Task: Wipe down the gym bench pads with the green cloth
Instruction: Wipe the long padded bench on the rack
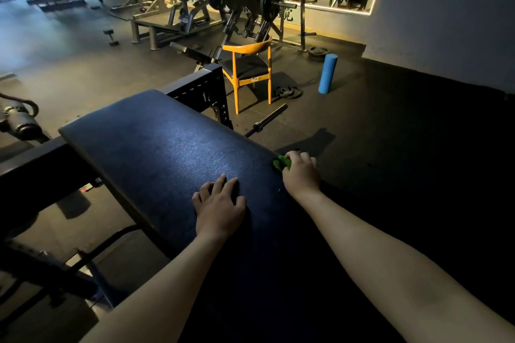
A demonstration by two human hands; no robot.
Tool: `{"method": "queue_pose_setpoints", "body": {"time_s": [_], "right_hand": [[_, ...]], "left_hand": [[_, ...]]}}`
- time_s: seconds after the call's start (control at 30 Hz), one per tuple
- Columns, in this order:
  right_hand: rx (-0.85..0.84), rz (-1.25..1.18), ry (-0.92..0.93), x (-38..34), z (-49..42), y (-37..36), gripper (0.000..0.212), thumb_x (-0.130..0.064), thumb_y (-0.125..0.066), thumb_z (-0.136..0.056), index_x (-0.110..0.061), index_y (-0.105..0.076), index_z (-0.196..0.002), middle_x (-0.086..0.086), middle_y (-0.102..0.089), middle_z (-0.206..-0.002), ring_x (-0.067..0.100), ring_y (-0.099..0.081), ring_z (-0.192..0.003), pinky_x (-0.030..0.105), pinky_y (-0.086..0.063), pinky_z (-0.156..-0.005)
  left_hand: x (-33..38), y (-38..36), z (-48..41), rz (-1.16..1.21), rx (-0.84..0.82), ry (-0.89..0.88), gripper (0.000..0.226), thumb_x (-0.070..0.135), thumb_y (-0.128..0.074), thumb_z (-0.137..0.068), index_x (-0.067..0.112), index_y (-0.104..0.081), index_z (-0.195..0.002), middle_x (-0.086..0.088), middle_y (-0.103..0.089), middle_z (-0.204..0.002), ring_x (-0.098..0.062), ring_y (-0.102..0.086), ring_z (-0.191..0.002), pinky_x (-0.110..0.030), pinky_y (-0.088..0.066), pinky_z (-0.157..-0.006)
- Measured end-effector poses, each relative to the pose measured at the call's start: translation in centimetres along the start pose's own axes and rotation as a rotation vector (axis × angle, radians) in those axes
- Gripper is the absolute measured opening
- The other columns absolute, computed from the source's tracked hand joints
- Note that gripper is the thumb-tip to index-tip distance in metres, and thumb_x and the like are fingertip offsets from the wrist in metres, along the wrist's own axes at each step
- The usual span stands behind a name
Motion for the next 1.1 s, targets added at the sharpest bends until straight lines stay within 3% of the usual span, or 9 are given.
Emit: {"method": "queue_pose_setpoints", "body": {"time_s": [0.2,0.3,0.43,0.53,0.6,0.77,0.93,1.1], "right_hand": [[-0.035,-0.060,0.163,-5.0,3.9,-2.8,0.038,-0.013,-0.048,-0.094,-0.019,-0.060,-0.130,0.015,-0.053,-0.128,0.035,-0.049,-0.113,0.036,-0.037,-0.095],[-0.078,-0.136,0.224,-6.8,5.2,-3.5,0.037,-0.011,-0.048,-0.092,-0.022,-0.066,-0.122,0.013,-0.058,-0.120,0.036,-0.052,-0.108,0.034,-0.038,-0.092],[-0.171,-0.205,0.357,-6.7,5.4,-2.6,0.036,-0.009,-0.054,-0.088,-0.022,-0.070,-0.117,0.013,-0.064,-0.114,0.033,-0.058,-0.105,0.037,-0.045,-0.092],[-0.015,-0.190,0.325,-5.4,3.6,-1.4,0.037,-0.004,-0.052,-0.091,-0.016,-0.066,-0.123,0.015,-0.059,-0.120,0.033,-0.053,-0.108,0.037,-0.044,-0.090],[0.102,-0.155,0.206,-4.6,2.5,-1.0,0.037,-0.006,-0.049,-0.096,-0.015,-0.061,-0.129,0.013,-0.053,-0.128,0.032,-0.046,-0.116,0.037,-0.043,-0.094],[-0.054,-0.055,0.118,-5.0,3.2,-2.7,0.042,-0.008,-0.048,-0.091,-0.018,-0.058,-0.131,0.014,-0.046,-0.135,0.034,-0.040,-0.119,0.037,-0.034,-0.100],[-0.132,-0.134,0.263,-9.0,7.0,-4.7,0.044,-0.004,-0.047,-0.087,-0.020,-0.066,-0.123,0.010,-0.058,-0.126,0.034,-0.047,-0.111,0.034,-0.036,-0.094],[-0.275,-0.228,0.406,-11.8,9.3,-5.9,0.046,-0.014,-0.053,-0.074,-0.028,-0.073,-0.113,0.005,-0.068,-0.114,0.034,-0.057,-0.103,0.032,-0.042,-0.091]], "left_hand": [[-0.3,0.4,0.2,0.033,0.004,-0.003,0.063,0.050,-0.043,-0.088,0.036,-0.041,-0.149,0.008,-0.031,-0.161,-0.020,-0.020,-0.147,-0.044,-0.010,-0.119],[-0.8,0.9,0.5,0.133,0.044,-0.022,0.076,0.053,-0.041,-0.077,0.025,-0.049,-0.147,0.002,-0.044,-0.155,-0.018,-0.034,-0.145,-0.040,-0.022,-0.119],[-2.2,2.2,1.7,0.425,0.111,-0.048,0.060,0.032,-0.055,-0.083,0.013,-0.058,-0.139,-0.003,-0.059,-0.140,-0.020,-0.052,-0.130,-0.034,-0.037,-0.113],[-4.4,2.6,3.1,0.174,0.253,-0.068,0.064,0.045,-0.046,-0.080,0.019,-0.061,-0.137,-0.002,-0.058,-0.141,-0.024,-0.046,-0.135,-0.041,-0.028,-0.116],[-6.0,2.4,4.0,0.041,0.225,0.024,0.069,0.051,-0.042,-0.079,0.025,-0.056,-0.141,-0.001,-0.049,-0.150,-0.025,-0.034,-0.141,-0.044,-0.017,-0.120],[-6.7,1.8,5.3,-0.019,0.137,0.145,0.072,0.060,-0.031,-0.084,0.032,-0.042,-0.149,0.005,-0.031,-0.160,-0.022,-0.018,-0.145,-0.042,-0.008,-0.117],[-6.7,1.8,5.4,-0.056,0.131,0.150,0.072,0.061,-0.027,-0.084,0.034,-0.041,-0.149,0.005,-0.030,-0.161,-0.021,-0.020,-0.143,-0.044,-0.010,-0.116],[-6.9,1.8,5.5,-0.044,0.144,0.145,0.075,0.063,-0.025,-0.078,0.037,-0.045,-0.146,0.006,-0.034,-0.159,-0.021,-0.024,-0.142,-0.044,-0.012,-0.114]]}}
Point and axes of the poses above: each hand's wrist, its own z-axis away from the middle knuckle, its own y-axis out of the back of the hand, x = y × z, the point moved 2 cm from there along -z, towards the middle knuckle
